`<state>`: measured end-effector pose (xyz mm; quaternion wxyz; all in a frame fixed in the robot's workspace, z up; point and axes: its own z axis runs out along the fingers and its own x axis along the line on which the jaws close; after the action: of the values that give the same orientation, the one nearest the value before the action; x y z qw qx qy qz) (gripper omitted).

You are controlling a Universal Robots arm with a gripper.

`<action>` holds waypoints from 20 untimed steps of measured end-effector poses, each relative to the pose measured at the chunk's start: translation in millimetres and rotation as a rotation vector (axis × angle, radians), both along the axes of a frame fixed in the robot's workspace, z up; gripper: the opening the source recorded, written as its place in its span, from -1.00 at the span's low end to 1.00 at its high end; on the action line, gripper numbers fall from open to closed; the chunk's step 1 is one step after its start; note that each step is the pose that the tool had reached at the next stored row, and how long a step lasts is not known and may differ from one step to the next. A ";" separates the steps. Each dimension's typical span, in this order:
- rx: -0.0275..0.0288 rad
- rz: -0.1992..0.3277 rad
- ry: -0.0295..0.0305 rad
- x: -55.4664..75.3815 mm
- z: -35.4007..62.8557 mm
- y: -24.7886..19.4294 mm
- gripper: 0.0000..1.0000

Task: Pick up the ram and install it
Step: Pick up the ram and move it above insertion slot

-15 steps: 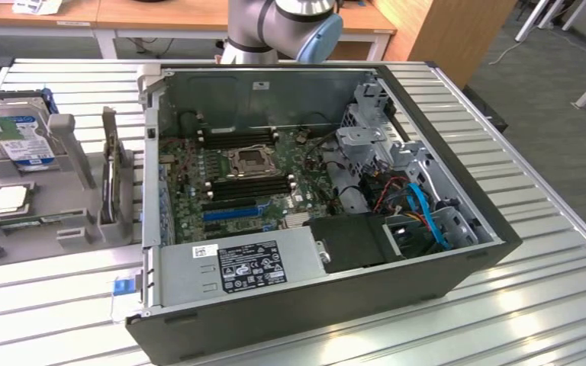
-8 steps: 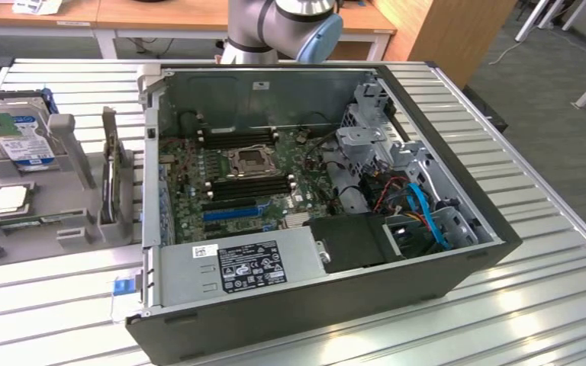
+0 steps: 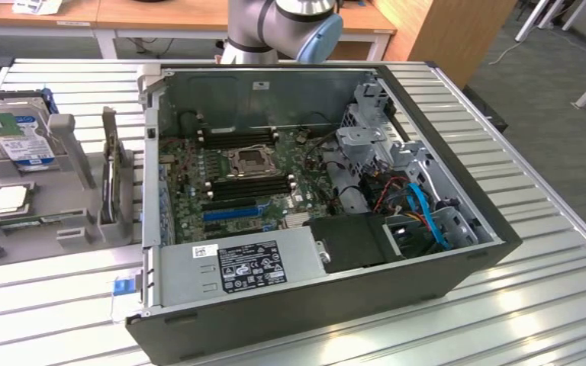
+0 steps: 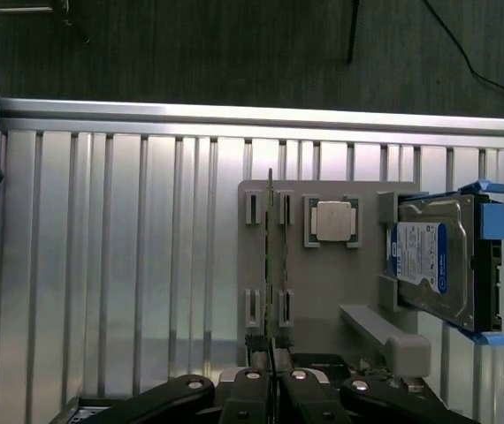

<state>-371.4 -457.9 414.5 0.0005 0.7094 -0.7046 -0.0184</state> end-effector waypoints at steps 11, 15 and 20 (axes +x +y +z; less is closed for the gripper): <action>0.0001 0.000 -0.0001 12.3 -0.1 0.0 -0.77; 0.0001 0.000 -0.0001 17.4 -0.1 0.0 -0.77; 0.0001 0.000 -0.0001 24.7 -0.1 0.0 -0.77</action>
<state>-346.7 -457.9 414.4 0.0005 0.7094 -0.7046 -0.0183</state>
